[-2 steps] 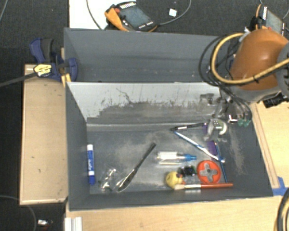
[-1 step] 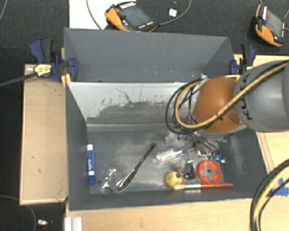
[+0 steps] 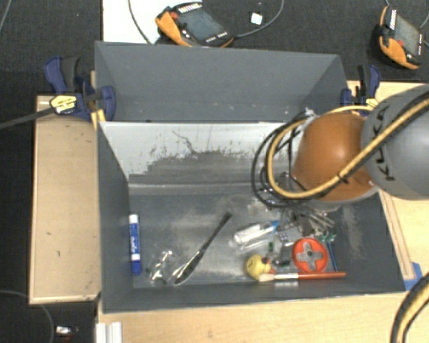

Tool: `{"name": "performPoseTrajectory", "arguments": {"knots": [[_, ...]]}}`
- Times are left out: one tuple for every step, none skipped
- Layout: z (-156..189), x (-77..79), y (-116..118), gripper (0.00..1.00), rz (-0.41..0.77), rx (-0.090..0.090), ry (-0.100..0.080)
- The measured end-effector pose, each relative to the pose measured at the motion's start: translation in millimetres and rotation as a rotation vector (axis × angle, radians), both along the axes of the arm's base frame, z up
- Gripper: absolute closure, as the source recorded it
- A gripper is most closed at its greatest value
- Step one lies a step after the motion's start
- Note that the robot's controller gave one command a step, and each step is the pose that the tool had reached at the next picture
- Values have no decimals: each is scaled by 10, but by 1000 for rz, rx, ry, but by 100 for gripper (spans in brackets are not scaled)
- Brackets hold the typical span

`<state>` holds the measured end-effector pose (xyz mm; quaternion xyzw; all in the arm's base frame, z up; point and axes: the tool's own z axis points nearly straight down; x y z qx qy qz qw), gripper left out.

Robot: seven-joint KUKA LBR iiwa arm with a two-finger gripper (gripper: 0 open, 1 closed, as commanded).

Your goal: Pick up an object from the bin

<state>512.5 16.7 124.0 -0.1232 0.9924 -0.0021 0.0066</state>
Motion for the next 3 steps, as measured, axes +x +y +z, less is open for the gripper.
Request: {"name": "performPoseTrajectory", "arguments": {"knots": [[-228, 108, -102, 0, -129, 4, 6], [-534, 168, -194, 0, -83, 1, -2], [-539, -42, -142, 100, -306, 6, 6]]}}
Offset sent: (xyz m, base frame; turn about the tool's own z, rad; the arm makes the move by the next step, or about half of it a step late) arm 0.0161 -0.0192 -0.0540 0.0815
